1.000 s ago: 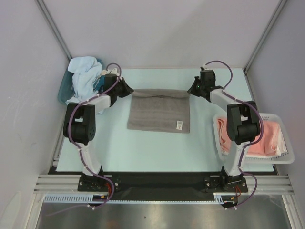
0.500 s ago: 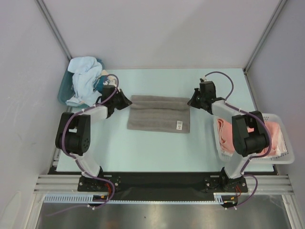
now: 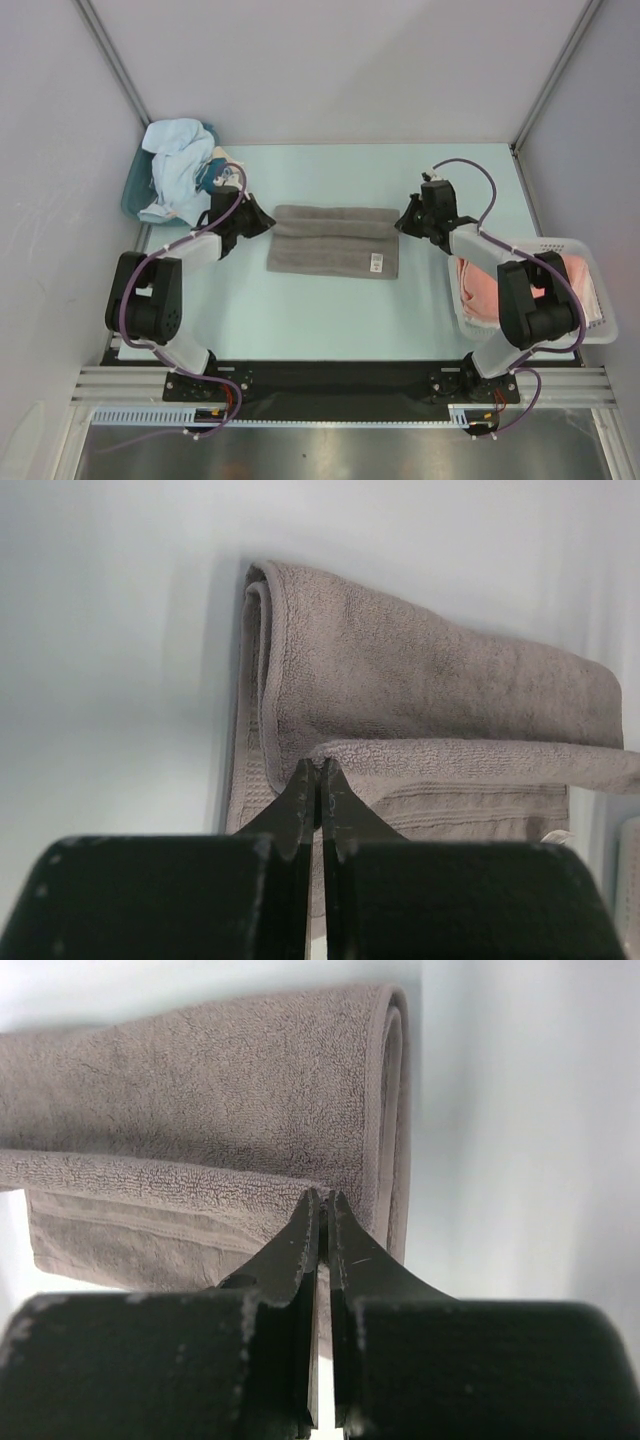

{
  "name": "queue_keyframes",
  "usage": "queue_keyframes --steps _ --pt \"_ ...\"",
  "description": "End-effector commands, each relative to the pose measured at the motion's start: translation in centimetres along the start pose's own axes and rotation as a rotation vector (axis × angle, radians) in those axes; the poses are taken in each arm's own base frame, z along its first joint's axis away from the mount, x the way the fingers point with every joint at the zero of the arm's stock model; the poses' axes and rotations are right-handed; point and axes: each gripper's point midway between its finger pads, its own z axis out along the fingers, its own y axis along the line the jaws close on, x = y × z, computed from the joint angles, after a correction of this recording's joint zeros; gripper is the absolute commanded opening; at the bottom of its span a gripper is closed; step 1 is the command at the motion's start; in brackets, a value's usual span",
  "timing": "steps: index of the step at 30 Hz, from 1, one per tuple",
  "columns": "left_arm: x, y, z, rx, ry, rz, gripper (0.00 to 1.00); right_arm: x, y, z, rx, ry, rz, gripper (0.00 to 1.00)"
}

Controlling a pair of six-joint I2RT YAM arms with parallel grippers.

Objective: Fold and stack the towels
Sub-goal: Fold the towel

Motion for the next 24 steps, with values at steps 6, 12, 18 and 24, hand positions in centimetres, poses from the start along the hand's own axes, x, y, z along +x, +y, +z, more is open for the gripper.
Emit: queue_keyframes --steps 6,12,18,24 --pt "-1.0 0.3 -1.9 -0.034 -0.064 0.008 0.00 0.7 -0.4 -1.4 0.046 -0.043 -0.006 0.00" --pt "-0.2 0.6 -2.4 -0.038 -0.056 0.009 0.00 1.5 -0.4 -1.6 0.051 -0.035 -0.011 0.00" --pt "0.4 0.8 -2.8 -0.037 -0.053 0.017 0.00 2.2 -0.6 -1.8 0.060 -0.029 -0.006 0.00" --pt "0.9 0.8 -3.1 -0.033 -0.046 0.020 0.00 2.6 -0.8 -2.2 0.065 -0.030 -0.007 0.00"
